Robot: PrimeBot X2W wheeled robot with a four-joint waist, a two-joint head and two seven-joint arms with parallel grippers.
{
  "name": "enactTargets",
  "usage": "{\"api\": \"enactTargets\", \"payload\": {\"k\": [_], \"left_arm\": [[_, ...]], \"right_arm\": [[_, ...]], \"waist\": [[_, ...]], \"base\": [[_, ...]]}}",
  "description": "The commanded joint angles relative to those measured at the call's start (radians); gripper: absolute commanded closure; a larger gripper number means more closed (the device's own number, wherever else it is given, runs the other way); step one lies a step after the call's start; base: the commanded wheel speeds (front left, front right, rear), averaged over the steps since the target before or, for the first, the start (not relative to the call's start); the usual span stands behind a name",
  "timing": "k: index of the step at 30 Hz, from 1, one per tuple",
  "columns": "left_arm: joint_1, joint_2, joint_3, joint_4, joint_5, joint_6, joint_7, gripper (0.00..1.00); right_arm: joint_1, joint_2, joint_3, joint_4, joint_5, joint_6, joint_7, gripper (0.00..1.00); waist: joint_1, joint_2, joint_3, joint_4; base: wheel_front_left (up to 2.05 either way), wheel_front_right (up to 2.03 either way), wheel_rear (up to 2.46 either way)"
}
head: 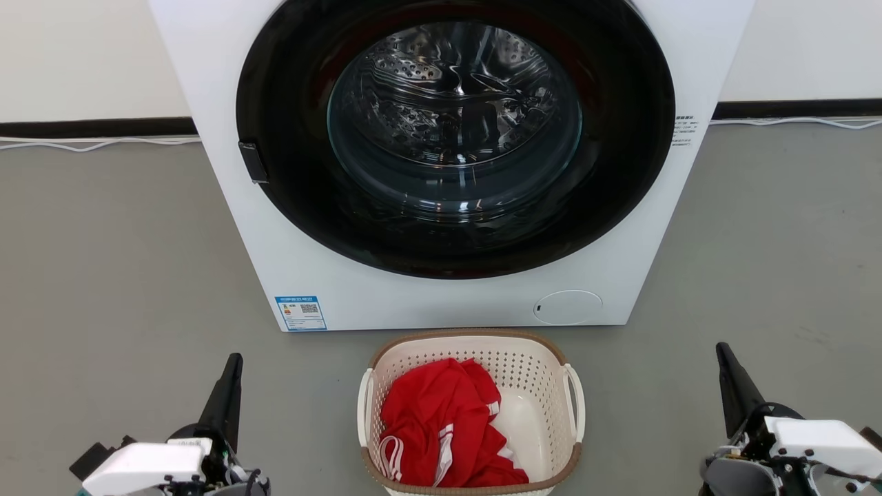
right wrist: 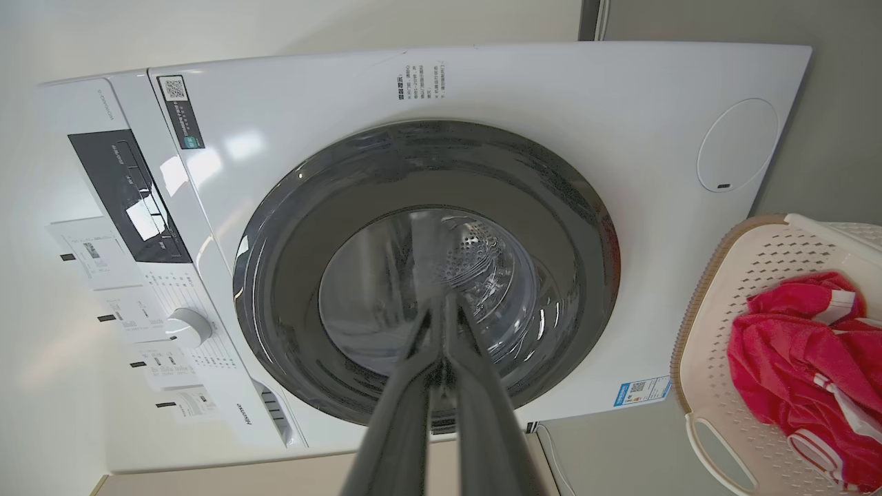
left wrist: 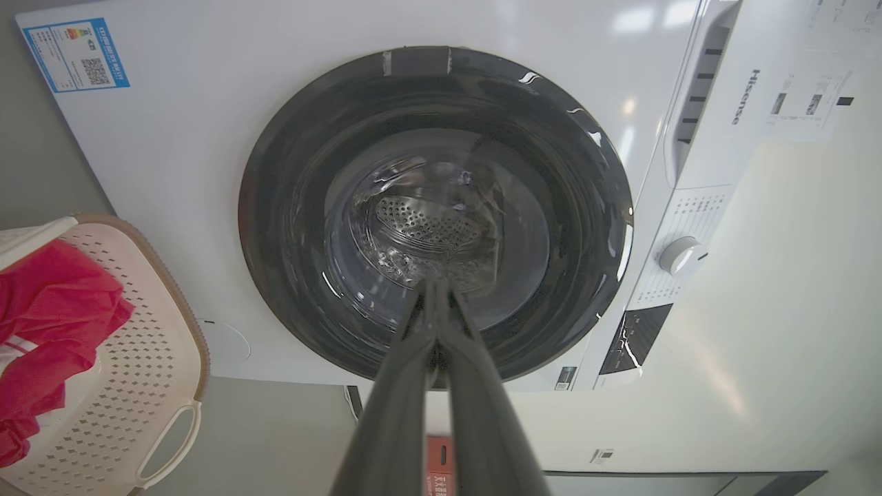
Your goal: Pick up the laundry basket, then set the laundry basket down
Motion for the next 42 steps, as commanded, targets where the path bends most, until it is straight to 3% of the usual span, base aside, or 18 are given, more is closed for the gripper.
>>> {"api": "enactTargets", "payload": {"k": [1,10,14,25,42], "left_arm": [[0.000,0.000,0.000,0.000,0.000,0.000,0.000,0.00],[0.011,-0.003,-0.013,0.005,0.003,0.000,-0.023,0.00],[0.014,-0.002,-0.019,-0.004,0.005,0.000,-0.035,0.00],[0.020,-0.001,-0.032,-0.023,0.031,-0.001,-0.067,0.00],[0.023,0.001,-0.048,-0.032,0.135,-0.002,-0.114,0.00]], "right_arm": [[0.000,0.000,0.000,0.000,0.000,0.000,0.000,0.00],[0.010,0.001,0.017,0.004,-0.015,-0.001,-0.021,0.00],[0.012,0.001,0.023,-0.002,-0.024,0.000,-0.033,0.00],[0.012,0.000,0.043,-0.017,-0.068,0.001,-0.065,0.00],[-0.001,0.000,0.075,-0.021,-0.254,0.003,-0.112,0.00]], "waist": [[0.0000,0.0000,0.000,0.000],[0.0022,0.0000,-0.001,0.000],[0.0002,0.0000,0.001,0.000],[0.0000,0.0000,0.003,-0.001],[0.0000,0.0000,0.003,-0.002]], "base": [[0.00,0.00,0.00],[0.00,0.00,0.00],[0.00,0.00,0.00],[0.00,0.00,0.00],[0.00,0.00,0.00]]}}
